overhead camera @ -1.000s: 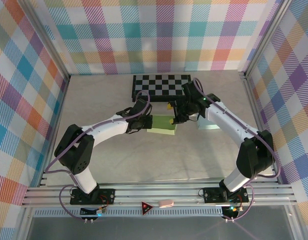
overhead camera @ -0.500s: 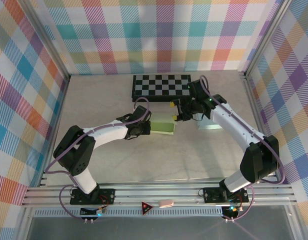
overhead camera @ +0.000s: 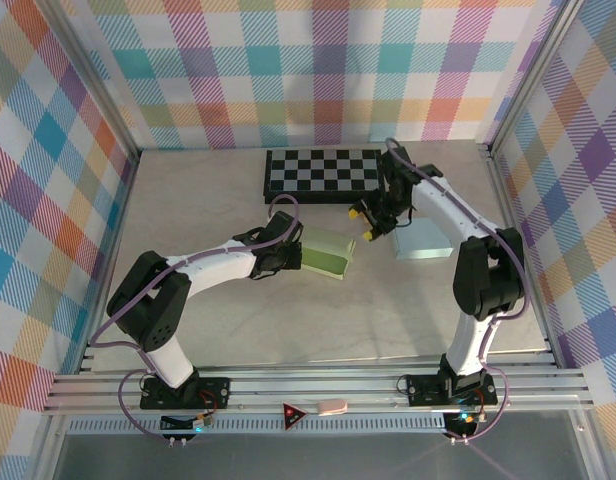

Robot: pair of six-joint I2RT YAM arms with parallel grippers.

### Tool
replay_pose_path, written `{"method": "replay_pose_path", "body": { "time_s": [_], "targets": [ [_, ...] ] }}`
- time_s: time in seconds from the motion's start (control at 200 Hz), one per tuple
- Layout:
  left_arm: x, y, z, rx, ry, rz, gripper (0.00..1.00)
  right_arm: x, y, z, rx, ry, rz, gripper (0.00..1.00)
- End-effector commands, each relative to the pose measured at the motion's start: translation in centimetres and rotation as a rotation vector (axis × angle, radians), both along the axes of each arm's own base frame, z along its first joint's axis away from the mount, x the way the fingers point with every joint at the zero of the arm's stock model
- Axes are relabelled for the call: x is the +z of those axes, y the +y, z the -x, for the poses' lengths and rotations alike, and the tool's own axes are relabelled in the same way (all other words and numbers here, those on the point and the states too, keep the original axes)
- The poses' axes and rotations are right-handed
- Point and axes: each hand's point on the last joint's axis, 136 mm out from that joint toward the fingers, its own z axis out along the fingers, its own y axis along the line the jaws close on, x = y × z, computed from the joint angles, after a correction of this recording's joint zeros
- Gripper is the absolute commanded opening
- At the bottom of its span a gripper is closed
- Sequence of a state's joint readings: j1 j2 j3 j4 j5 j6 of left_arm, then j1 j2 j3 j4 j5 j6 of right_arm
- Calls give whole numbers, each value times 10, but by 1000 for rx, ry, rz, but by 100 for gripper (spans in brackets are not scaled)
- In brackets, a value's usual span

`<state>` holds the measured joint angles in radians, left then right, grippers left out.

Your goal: Fold the paper box

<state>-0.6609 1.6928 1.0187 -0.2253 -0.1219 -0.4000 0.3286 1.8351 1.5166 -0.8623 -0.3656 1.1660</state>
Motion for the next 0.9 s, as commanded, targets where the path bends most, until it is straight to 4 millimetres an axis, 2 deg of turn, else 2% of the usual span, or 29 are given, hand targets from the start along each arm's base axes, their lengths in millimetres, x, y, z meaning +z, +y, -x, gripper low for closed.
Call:
{"method": "replay_pose_path", "body": {
  "time_s": [0.0, 0.32, 0.495, 0.695, 0.83, 0.895],
  "targets": [
    [14, -12, -5, -23, -35, 25, 10, -2, 6, 26, 84, 22, -46, 52],
    [16, -17, -8, -27, -34, 27, 10, -21, 24, 26, 87, 60, -105, 51],
    [13, -17, -7, -29, -28, 27, 10, -31, 31, 31, 83, 82, -117, 45],
    [9, -20, -5, -33, -16, 37, 10, -46, 27, 37, 93, 99, -72, 33],
    [7, -20, -1, -28, -2, 48, 11, -53, 22, 40, 110, 100, -29, 30],
    [11, -20, 2, -23, 3, 62, 15, -55, 21, 41, 114, 100, -20, 30]
  ]
}}
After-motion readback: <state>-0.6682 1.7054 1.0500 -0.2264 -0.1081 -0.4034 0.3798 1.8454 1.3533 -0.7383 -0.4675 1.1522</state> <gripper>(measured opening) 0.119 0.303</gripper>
